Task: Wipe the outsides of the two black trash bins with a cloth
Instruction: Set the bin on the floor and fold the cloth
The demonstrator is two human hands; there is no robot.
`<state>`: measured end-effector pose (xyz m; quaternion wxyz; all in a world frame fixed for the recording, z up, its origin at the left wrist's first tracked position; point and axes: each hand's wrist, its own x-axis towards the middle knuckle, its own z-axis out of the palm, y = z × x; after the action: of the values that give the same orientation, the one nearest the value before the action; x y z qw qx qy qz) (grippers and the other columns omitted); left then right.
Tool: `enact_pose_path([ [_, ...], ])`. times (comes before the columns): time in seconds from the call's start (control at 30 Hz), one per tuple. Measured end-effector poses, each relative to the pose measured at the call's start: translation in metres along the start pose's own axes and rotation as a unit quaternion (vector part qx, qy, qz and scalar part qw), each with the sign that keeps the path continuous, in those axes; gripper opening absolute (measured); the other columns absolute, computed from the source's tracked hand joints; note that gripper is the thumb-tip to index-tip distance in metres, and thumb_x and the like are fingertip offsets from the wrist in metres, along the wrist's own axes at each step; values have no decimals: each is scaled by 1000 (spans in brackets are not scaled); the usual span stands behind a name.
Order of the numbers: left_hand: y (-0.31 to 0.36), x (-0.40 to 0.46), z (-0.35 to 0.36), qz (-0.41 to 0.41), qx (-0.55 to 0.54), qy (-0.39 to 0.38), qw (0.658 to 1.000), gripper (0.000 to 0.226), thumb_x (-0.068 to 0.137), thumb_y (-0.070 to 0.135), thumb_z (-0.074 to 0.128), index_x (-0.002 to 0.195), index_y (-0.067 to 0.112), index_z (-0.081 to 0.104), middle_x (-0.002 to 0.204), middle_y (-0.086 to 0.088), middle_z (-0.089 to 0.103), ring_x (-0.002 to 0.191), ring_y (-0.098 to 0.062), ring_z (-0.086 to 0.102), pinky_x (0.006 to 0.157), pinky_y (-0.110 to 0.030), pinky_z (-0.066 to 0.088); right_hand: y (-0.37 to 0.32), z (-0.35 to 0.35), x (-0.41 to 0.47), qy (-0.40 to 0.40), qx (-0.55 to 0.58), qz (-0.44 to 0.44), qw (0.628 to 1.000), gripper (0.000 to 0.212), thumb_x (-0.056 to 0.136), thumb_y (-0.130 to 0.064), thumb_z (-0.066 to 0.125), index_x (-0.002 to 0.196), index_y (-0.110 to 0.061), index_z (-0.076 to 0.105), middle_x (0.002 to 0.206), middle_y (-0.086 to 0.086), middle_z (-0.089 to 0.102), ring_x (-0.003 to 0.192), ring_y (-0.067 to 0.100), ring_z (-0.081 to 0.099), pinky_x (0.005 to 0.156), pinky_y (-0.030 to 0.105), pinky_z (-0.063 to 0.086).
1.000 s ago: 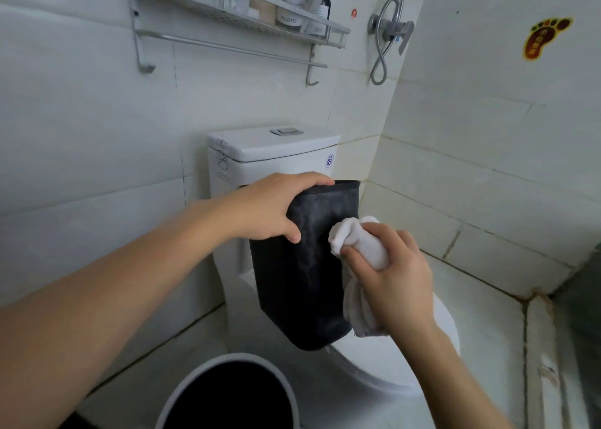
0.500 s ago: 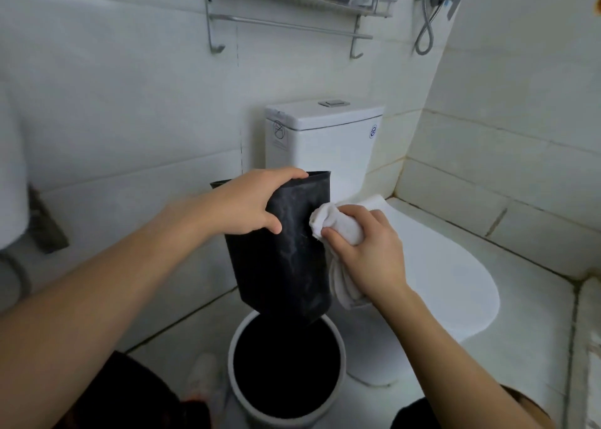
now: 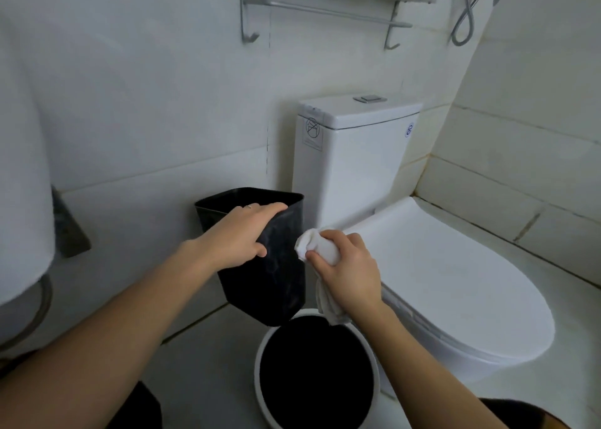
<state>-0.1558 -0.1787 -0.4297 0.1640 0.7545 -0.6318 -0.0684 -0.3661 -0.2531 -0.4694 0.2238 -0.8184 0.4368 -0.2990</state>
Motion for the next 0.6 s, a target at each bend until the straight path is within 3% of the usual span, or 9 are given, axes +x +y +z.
enact_pose_path([
  [0.17, -32, 9, 25, -10, 41, 11, 999, 90, 83, 11, 76, 154, 31, 25, 134, -6, 50, 122, -29, 45, 104, -37, 36, 10, 42, 10, -26, 6, 22, 999, 37, 83, -56, 60, 117, -44, 53, 104, -9, 47, 92, 18, 57, 73, 32, 42],
  [0.37, -50, 2, 85, 73, 144, -37, 986, 82, 76, 6, 73, 147, 21, 34, 127, 0, 60, 114, -23, 52, 95, -35, 38, 30, 83, 2, -68, 18, 96, 993, 42, 84, -59, 58, 123, -45, 51, 112, -8, 47, 94, 24, 58, 78, 34, 41],
  [0.6, -76, -18, 144, 5, 108, -81, 991, 83, 81, 5, 72, 151, 18, 29, 124, -11, 57, 114, -28, 52, 98, -32, 36, 57, 89, -18, -101, -8, 142, 985, 38, 85, -56, 57, 120, -45, 51, 106, -8, 44, 84, 23, 53, 74, 33, 37],
])
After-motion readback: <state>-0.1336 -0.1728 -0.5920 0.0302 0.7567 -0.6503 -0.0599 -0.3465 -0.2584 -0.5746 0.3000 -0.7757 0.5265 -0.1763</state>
